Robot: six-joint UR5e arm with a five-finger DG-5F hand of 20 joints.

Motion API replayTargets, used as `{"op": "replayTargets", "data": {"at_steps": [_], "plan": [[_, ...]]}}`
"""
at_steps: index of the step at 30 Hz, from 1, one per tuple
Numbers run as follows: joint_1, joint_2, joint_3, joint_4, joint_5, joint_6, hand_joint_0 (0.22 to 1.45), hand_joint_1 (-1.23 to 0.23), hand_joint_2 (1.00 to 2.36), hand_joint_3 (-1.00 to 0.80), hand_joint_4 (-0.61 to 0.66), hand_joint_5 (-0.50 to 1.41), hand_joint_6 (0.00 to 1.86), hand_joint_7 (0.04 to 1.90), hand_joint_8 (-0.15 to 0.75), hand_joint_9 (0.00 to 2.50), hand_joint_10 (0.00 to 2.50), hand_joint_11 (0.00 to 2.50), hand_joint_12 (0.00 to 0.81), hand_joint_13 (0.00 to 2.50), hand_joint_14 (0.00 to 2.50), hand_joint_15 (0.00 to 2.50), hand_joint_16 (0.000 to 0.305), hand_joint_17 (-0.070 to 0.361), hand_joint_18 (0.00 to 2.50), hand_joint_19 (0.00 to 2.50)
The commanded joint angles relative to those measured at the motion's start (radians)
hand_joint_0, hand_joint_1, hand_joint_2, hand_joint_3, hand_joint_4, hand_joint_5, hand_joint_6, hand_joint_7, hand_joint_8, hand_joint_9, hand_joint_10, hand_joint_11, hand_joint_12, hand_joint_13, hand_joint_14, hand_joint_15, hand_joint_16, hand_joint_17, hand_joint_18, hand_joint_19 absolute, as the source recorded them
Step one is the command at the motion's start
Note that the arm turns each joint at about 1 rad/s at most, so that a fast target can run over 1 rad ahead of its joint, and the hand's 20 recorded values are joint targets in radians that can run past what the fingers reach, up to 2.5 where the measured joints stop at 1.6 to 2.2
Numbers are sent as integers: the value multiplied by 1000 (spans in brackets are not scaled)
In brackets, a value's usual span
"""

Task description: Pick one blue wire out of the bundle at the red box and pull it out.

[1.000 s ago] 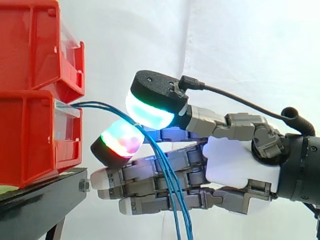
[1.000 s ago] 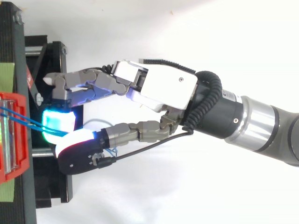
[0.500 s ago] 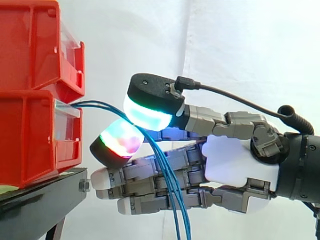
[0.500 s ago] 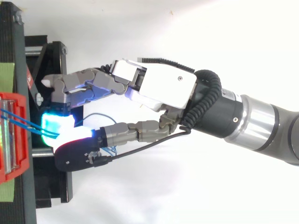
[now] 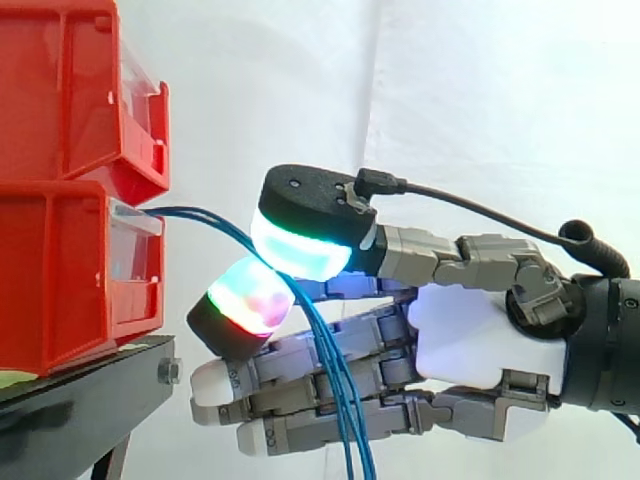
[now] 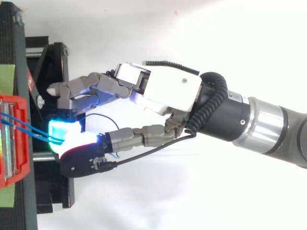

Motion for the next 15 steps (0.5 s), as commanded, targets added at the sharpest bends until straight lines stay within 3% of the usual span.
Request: {"op": "replayTargets", "data": {"at_steps": [1, 8, 15], "plan": [[0, 3, 0, -34, -21, 34, 610, -728, 1023, -125, 348, -171, 853, 1061, 298, 802, 17, 515, 367, 348, 6, 137, 53, 120, 275, 273], [0, 28, -2, -86, -24, 36, 576, -627, 1019, -199, 376, -136, 773, 1229, 290, 875, 15, 444, 361, 369, 6, 145, 54, 121, 274, 305], [-3, 46, 0, -155, -26, 34, 587, -601, 1021, -150, 347, -127, 745, 1213, 288, 901, 17, 501, 354, 411, 7, 177, 53, 120, 283, 306]]}}
